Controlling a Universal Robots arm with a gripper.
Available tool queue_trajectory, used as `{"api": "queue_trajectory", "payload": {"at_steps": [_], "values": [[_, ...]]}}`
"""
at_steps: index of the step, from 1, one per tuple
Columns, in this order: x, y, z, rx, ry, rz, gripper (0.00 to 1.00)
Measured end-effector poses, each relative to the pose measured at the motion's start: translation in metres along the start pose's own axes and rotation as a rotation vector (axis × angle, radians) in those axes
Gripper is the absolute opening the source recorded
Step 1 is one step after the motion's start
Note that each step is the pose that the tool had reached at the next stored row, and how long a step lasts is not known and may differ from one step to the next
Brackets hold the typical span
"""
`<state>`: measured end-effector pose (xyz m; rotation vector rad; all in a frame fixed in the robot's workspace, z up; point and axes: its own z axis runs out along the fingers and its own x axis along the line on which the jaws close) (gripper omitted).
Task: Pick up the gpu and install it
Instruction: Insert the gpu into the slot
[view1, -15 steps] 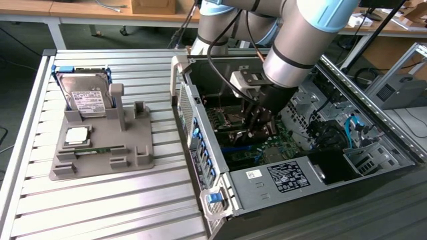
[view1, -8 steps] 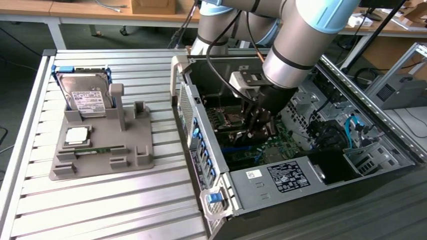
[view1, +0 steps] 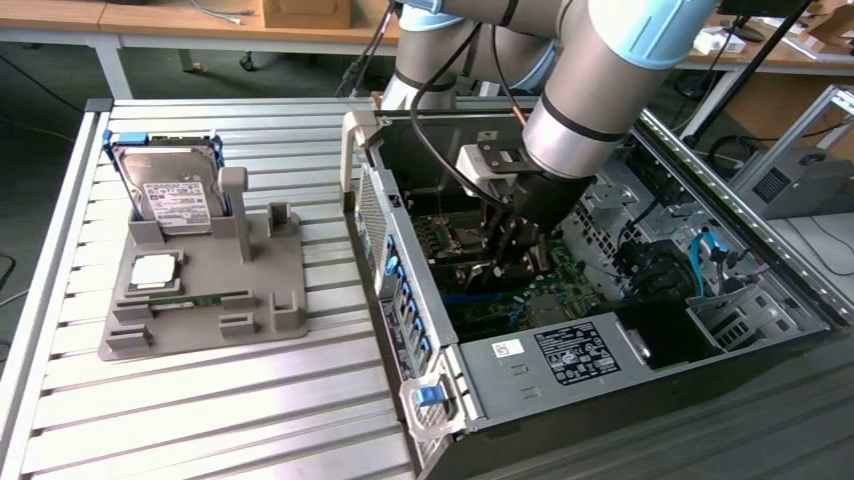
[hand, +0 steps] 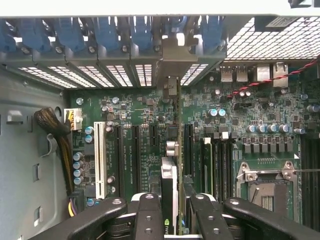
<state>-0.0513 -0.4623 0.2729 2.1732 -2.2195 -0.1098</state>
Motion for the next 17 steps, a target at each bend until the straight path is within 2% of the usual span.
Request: {"api": "queue_trajectory", "payload": {"at_steps": [17], "values": [[-0.0011, 0.0030, 0.0059, 0.0001, -0.0002, 0.000, 0.27]]}}
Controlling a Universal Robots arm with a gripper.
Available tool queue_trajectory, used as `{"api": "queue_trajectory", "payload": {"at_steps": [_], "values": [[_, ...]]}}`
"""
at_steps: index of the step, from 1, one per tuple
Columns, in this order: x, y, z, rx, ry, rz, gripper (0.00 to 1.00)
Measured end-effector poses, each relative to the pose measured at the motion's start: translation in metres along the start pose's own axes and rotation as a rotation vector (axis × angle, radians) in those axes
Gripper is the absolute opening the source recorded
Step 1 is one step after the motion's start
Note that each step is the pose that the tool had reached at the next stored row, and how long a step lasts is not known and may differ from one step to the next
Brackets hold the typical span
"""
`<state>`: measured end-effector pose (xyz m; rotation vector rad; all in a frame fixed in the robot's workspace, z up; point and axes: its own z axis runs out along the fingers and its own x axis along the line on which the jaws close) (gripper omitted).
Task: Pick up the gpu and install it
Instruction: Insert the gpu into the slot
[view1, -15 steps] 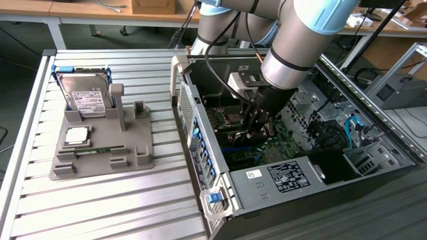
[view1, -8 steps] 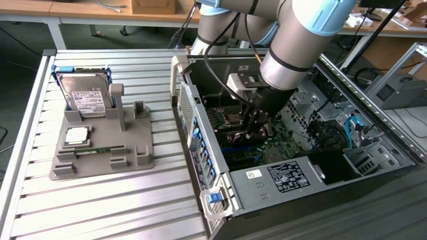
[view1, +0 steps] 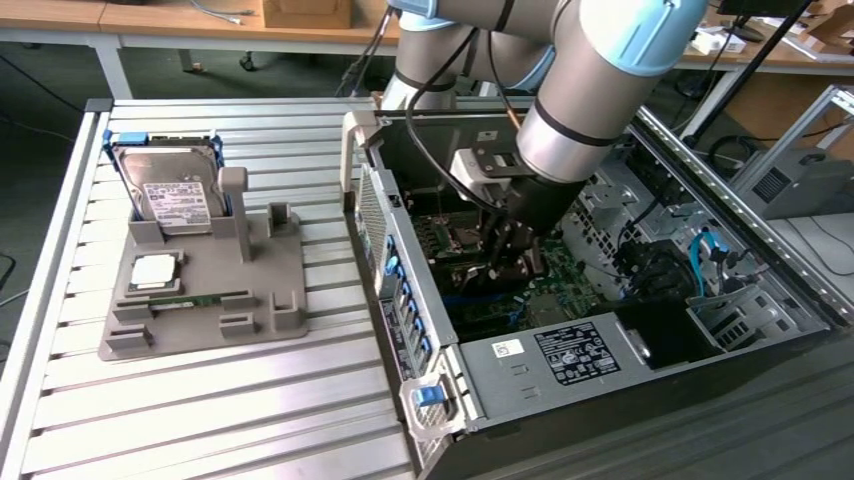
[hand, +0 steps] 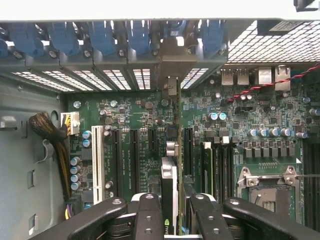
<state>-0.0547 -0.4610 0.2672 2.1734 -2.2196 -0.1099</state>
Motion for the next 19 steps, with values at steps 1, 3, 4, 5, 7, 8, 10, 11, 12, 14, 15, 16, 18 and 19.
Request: {"api": "queue_trajectory", "payload": {"at_steps": [1, 3, 4, 5, 7, 8, 10, 11, 12, 14, 15, 16, 18, 19], "values": [[0.0001, -0.0001, 0.0008, -0.0001, 0.0002, 0.000, 0.27], [0.0001, -0.0002, 0.0031, -0.0002, 0.0004, 0.000, 0.27], [0.0002, -0.0003, 0.0047, -0.0003, 0.0009, 0.000, 0.27], [0.0002, -0.0004, 0.0054, -0.0002, 0.0005, 0.000, 0.27], [0.0002, -0.0004, 0.0058, -0.0002, 0.0005, 0.000, 0.27], [0.0002, -0.0004, 0.0059, -0.0002, 0.0004, 0.000, 0.27], [0.0002, -0.0004, 0.0059, -0.0002, 0.0004, 0.000, 0.27], [0.0002, -0.0004, 0.0059, -0.0002, 0.0004, -0.001, 0.27], [0.0002, -0.0004, 0.0059, -0.0002, 0.0004, -0.002, 0.27], [0.0002, -0.0005, 0.0059, -0.0001, 0.0003, -0.005, 0.27], [0.0001, -0.0005, 0.0059, -0.0001, 0.0002, -0.006, 0.27], [0.0002, -0.0004, 0.0058, -0.0002, 0.0006, -0.007, 0.27], [0.0002, -0.0005, 0.0064, -0.0003, 0.0010, -0.007, 0.27], [0.0002, -0.0005, 0.0068, -0.0004, 0.0011, -0.007, 0.27]]}}
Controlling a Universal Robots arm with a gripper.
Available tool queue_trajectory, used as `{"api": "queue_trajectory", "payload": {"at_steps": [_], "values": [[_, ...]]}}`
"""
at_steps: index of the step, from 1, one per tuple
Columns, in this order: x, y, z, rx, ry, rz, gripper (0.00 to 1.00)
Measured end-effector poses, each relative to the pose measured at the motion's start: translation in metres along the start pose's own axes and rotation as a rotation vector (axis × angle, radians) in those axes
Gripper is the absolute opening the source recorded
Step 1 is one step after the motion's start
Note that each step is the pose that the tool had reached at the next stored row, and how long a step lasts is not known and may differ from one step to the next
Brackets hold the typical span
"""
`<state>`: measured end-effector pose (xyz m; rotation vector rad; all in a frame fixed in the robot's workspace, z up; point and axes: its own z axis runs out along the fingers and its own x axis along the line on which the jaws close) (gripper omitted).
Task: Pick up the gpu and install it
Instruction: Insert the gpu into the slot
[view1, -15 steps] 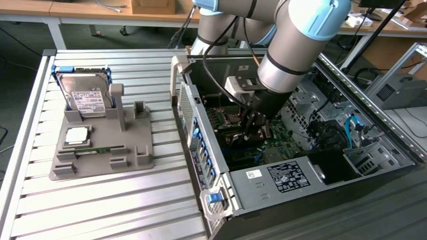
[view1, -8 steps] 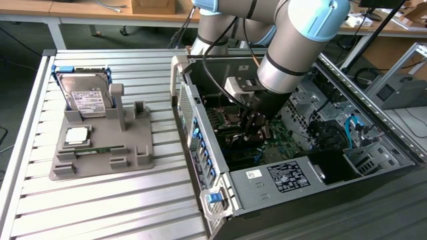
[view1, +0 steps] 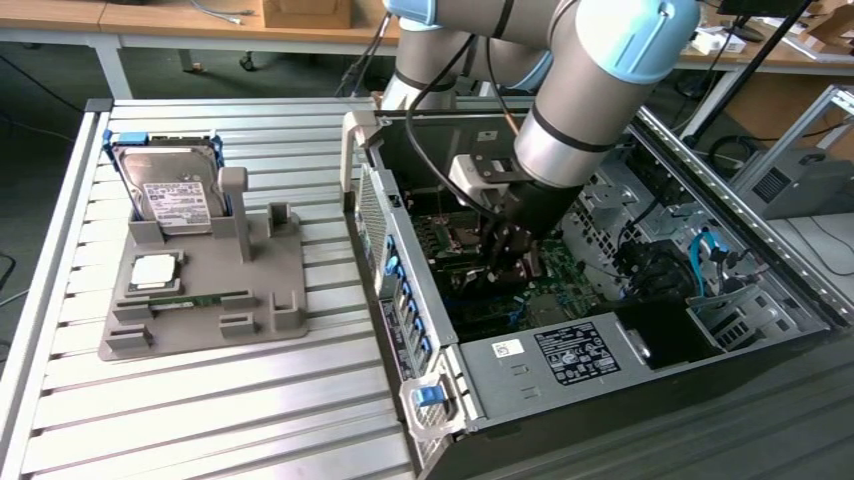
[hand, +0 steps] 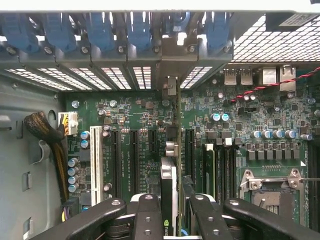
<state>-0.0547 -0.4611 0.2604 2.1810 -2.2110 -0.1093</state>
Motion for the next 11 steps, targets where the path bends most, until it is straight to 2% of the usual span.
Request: {"api": "queue_trajectory", "payload": {"at_steps": [11], "values": [[0.0000, -0.0001, 0.0019, 0.0001, -0.0003, 0.000, 0.27]]}}
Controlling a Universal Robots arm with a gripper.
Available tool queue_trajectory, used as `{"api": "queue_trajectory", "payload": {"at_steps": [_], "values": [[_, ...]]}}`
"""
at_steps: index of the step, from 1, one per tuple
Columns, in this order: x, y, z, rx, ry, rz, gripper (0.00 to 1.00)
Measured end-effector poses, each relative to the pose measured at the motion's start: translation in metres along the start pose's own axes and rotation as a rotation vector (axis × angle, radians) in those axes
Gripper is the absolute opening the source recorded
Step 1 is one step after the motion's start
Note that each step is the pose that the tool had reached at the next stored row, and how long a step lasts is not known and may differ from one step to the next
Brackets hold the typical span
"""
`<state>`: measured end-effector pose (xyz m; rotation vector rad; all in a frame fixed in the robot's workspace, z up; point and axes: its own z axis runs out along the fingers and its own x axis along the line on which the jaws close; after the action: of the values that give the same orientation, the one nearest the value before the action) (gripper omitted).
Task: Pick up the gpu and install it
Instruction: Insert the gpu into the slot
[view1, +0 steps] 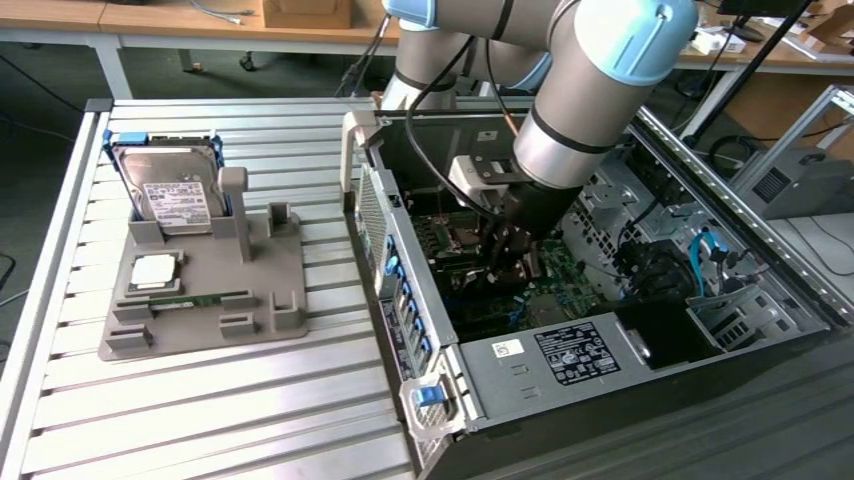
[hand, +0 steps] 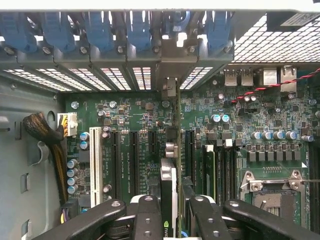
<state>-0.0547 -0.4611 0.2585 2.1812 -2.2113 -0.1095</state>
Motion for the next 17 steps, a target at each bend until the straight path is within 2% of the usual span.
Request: {"api": "queue_trajectory", "payload": {"at_steps": [4, 5, 6, 7, 8, 9, 12, 14, 17], "values": [[0.000, 0.0000, 0.0000, 0.0000, 0.0000, 0.000, 0.27], [0.000, -0.0001, 0.0006, 0.0007, -0.0017, 0.000, 0.27], [0.000, -0.0001, 0.0005, 0.0005, -0.0011, 0.000, 0.28], [0.000, -0.0001, 0.0005, 0.0005, -0.0011, 0.000, 0.33], [0.000, 0.0000, 0.0000, 0.0000, 0.0000, 0.000, 0.33], [0.000, 0.0000, 0.0001, 0.0001, -0.0002, 0.000, 0.40], [0.000, 0.0000, 0.0000, 0.0001, -0.0001, 0.000, 0.40], [0.000, 0.0002, -0.0026, 0.0000, 0.0001, 0.000, 0.40], [-0.001, 0.0009, -0.0122, 0.0005, -0.0002, 0.000, 0.40]]}}
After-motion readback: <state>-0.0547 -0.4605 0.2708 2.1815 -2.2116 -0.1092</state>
